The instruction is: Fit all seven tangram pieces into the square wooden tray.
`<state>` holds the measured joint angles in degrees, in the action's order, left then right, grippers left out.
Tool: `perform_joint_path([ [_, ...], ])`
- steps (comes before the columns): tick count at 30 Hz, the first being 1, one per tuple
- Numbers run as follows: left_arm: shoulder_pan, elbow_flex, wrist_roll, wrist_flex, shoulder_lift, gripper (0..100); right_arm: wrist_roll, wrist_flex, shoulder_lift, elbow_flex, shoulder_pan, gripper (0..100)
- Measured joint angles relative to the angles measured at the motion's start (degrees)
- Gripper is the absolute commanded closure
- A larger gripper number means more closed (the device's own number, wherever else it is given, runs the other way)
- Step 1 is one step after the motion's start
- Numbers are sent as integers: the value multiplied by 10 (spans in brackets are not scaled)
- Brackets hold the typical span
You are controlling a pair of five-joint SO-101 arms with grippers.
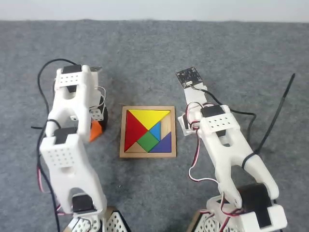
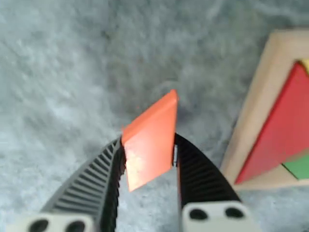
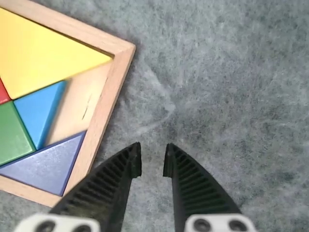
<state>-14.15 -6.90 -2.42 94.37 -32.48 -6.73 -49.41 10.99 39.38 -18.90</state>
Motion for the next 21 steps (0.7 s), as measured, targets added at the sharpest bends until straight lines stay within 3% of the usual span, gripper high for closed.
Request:
perform_joint_path([
  [10, 81, 83, 47, -27, 144, 974, 0, 0, 1, 0, 11, 909],
  [21, 255, 88, 166, -104, 154, 974, 29, -12, 68, 0, 80, 909],
])
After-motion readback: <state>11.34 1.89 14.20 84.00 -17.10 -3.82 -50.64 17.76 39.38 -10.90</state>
